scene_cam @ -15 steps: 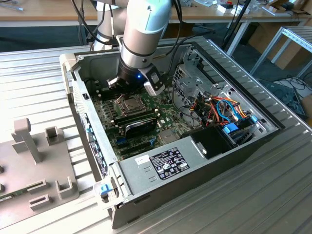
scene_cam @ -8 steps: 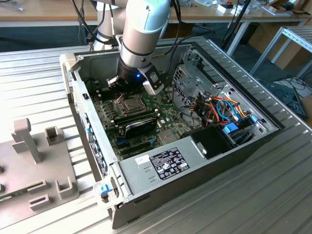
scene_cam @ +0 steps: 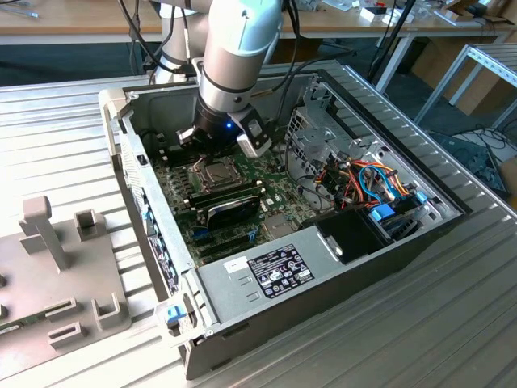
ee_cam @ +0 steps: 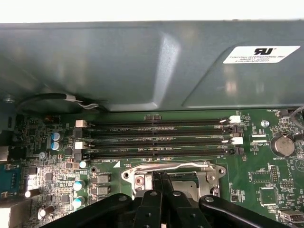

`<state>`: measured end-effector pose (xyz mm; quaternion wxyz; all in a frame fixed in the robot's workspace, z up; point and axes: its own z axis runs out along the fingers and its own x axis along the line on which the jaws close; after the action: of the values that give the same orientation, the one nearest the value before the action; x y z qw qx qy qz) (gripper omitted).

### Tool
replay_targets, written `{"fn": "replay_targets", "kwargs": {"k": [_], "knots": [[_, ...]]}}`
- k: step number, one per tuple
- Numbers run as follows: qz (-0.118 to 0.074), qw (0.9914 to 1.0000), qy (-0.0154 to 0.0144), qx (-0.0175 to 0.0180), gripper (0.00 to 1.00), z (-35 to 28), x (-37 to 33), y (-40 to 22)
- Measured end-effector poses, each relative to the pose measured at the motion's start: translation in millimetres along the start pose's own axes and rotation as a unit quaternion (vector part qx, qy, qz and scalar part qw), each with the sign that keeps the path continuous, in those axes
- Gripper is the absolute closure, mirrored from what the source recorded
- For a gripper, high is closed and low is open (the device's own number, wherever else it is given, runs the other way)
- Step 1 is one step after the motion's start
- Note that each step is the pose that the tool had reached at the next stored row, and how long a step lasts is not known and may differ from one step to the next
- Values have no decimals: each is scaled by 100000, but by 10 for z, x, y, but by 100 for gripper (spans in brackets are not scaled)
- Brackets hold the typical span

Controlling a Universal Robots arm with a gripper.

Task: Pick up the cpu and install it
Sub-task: 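Install the first cpu locking lever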

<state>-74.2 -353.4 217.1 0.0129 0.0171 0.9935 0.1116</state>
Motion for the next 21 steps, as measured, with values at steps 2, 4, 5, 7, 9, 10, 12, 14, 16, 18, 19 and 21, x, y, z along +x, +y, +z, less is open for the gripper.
{"fn": "replay_targets", "kwargs": {"k": [2,4,5,7,9,10,12,14,16,18,19,21], "knots": [[-7,100000,-1,-2,89,2,0,6],[-4,100000,2,-2,89,2,0,6],[1,100000,-4,-1,89,2,0,7],[3,100000,-2,-5,89,3,1,7],[7,100000,-6,-4,89,4,1,12],[6,100000,-2,-3,89,4,1,14],[-2,100000,-1,-2,89,4,1,15],[5,100000,-3,-5,89,5,1,19],[0,100000,-1,-4,89,6,1,21],[2,100000,-3,-2,89,6,1,23],[11,100000,-4,-4,89,7,1,27],[3,100000,-4,-5,89,9,2,33]]}}
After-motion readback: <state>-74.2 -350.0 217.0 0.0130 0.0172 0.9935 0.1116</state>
